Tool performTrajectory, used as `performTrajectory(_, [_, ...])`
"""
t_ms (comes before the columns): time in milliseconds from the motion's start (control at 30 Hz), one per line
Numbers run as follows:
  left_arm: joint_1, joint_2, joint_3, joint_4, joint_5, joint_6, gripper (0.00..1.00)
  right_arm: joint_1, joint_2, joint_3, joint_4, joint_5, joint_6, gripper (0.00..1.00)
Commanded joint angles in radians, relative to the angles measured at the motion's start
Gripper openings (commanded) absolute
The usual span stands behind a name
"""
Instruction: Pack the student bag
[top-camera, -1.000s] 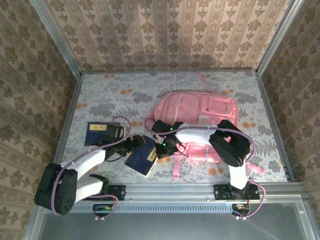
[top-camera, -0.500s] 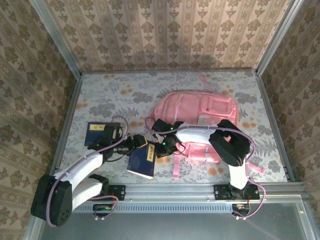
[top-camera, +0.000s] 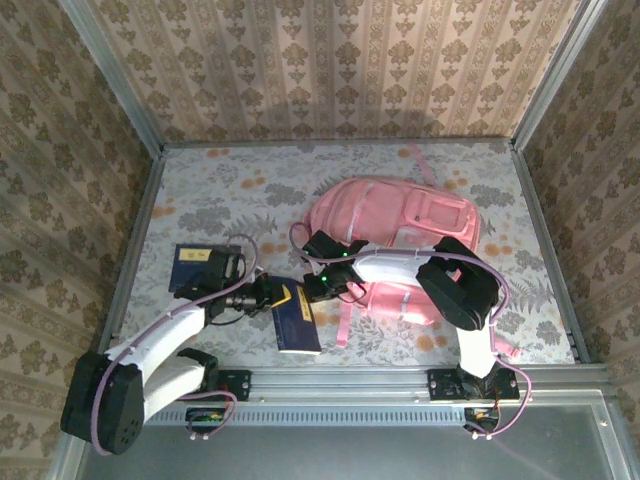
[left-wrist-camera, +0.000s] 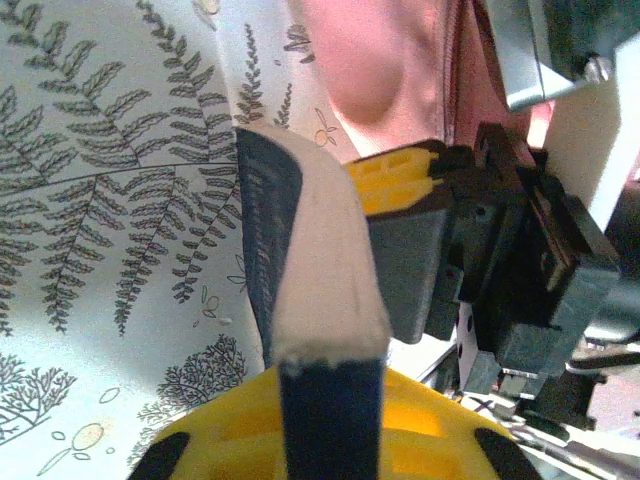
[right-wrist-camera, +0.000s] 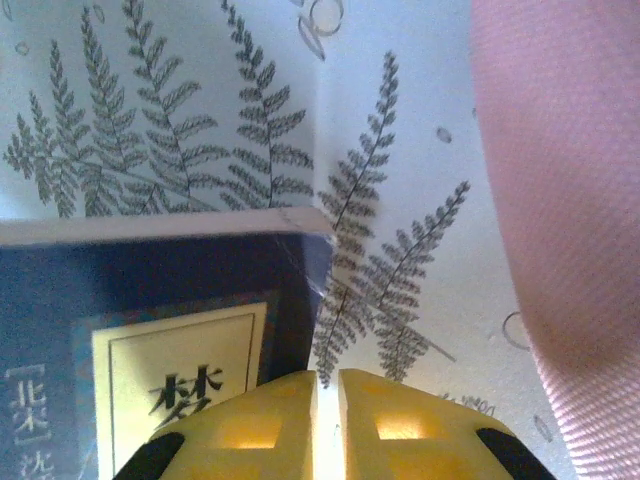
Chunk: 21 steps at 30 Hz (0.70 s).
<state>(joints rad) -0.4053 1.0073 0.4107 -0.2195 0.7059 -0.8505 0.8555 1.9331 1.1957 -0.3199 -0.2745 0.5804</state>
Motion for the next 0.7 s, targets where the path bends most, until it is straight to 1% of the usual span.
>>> performTrajectory(0, [0.0, -0.05, 0.087, -0.1, -0.019, 0.073, 0.0, -0.017, -0.047, -0.005, 0.016, 0.055, -0.001, 0.2])
performTrajectory(100, [0.022, -0.107, 0.161, -0.192, -0.053, 0.127, 0.0, -0.026, -0.119, -0.003, -0.009, 0.06, -0.022, 0.3])
performTrajectory(200, [0.066, -0.154, 0.233, -0.255, -0.057, 0.164, 0.0, -0.031, -0.193, 0.036, -0.086, 0.109, -0.061, 0.38])
performTrajectory(333, [0.122, -0.174, 0.296, -0.24, -0.039, 0.18, 0.0, -0.04, -0.291, 0.07, -0.122, 0.127, -0.118, 0.52])
performTrajectory(433, [0.138, -0.159, 0.336, -0.235, -0.027, 0.217, 0.0, -0.084, -0.363, 0.091, -0.159, 0.13, -0.122, 0.55])
performTrajectory(467, [0.139, -0.158, 0.341, -0.224, -0.021, 0.223, 0.0, -0.102, -0.388, 0.088, -0.163, 0.118, -0.124, 0.57])
performTrajectory(500, [0.144, -0.159, 0.344, -0.206, -0.011, 0.225, 0.0, -0.124, -0.418, 0.081, -0.162, 0.089, -0.132, 0.59])
performTrajectory(533, [0.147, -0.161, 0.341, -0.172, 0.007, 0.22, 0.0, -0.147, -0.446, 0.073, -0.15, 0.034, -0.146, 0.62])
performTrajectory(600, [0.148, -0.162, 0.331, -0.071, 0.076, 0.206, 0.0, -0.188, -0.492, 0.045, -0.097, -0.122, -0.154, 0.68])
performTrajectory(667, [0.146, -0.161, 0.33, 0.01, 0.127, 0.192, 0.0, -0.216, -0.53, 0.024, -0.044, -0.263, -0.147, 0.76])
